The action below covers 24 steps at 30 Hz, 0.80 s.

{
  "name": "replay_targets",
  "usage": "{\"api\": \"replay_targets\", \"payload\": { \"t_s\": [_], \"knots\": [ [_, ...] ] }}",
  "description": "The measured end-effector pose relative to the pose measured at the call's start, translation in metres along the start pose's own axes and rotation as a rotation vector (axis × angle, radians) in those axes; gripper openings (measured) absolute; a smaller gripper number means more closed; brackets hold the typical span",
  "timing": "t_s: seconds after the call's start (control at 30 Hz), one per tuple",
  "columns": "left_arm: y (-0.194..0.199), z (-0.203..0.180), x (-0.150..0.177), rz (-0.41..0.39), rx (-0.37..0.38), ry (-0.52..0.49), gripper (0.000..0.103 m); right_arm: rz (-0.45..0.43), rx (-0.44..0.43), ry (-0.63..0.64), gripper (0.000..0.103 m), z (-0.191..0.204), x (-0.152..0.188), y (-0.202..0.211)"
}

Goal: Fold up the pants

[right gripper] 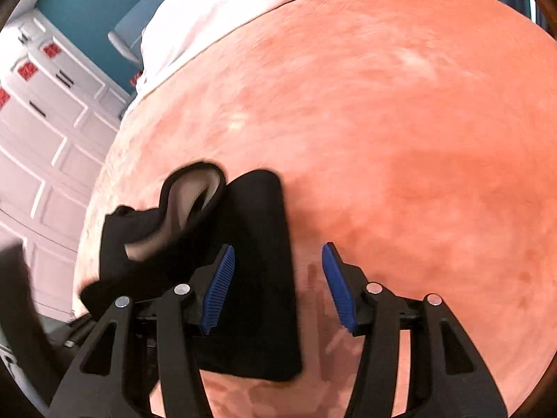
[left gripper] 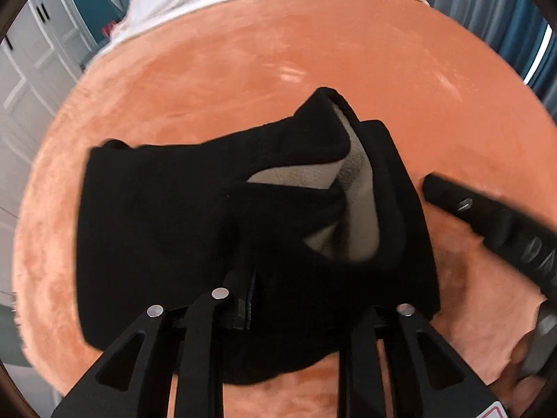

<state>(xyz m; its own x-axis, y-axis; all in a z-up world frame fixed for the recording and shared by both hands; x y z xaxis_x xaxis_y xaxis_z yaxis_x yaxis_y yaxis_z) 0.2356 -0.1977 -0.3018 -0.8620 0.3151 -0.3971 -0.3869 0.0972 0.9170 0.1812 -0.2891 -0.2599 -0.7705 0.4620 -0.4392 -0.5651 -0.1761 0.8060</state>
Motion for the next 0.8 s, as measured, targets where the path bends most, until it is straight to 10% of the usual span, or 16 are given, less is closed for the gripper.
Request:
{"api": "replay_targets", "payload": {
  "t_s": [0.07,0.13,0.17,0.2,0.3,0.6,0.67,0.7,0.8],
  "knots": [
    [0.032,0.0,0.002,-0.043,-0.03,-0.029,0.033,-0.013,-0.03,-0.005,0.056,-0.003,-0.003,0.013],
    [0.073,0.003,0.001,-0.145,0.029,-0.011,0.062,-0.021,-0.071,0.004,0.063,0.006,-0.002,0.023],
    [0.094,0.007,-0.001,-0.212,0.086,0.003,0.093,-0.018,-0.098,0.008,0.07,0.011,-0.009,0.022],
    [0.119,0.019,-0.001,-0.291,0.13,0.036,0.098,-0.01,-0.142,0.011,0.076,0.022,-0.009,0.024],
    [0.152,0.053,0.0,-0.379,0.142,0.104,0.098,0.009,-0.241,0.01,0.078,0.042,-0.012,0.026],
    [0.134,0.142,0.018,-0.265,-0.057,0.108,0.096,0.181,-0.066,0.189,0.078,0.087,0.033,-0.047],
    [0.129,0.157,0.025,-0.246,-0.072,0.131,0.096,0.153,0.023,0.261,0.05,0.091,0.037,-0.053],
    [0.128,0.165,0.027,-0.235,-0.086,0.139,0.096,0.142,-0.001,0.27,0.019,0.1,0.032,-0.045],
    [0.12,0.19,0.03,-0.216,-0.142,0.159,0.096,0.032,-0.056,0.255,0.007,0.109,0.002,0.003]
  ]
}}
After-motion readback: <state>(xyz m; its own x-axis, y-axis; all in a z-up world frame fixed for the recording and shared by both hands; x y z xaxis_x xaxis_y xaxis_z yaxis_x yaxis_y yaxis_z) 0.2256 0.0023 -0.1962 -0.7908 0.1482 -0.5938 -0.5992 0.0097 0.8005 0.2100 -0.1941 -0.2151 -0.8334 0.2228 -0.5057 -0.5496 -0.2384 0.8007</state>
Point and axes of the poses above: each gripper's, at about its wrist camera, not at the fingertips, and y roughly against the way its jaws point, z to its left, x to its underside, the point moved 8 cm from there along -y, roughly the way its jaws point, and after that the axes turned 6 degrees about x, right-handed, at the moved point
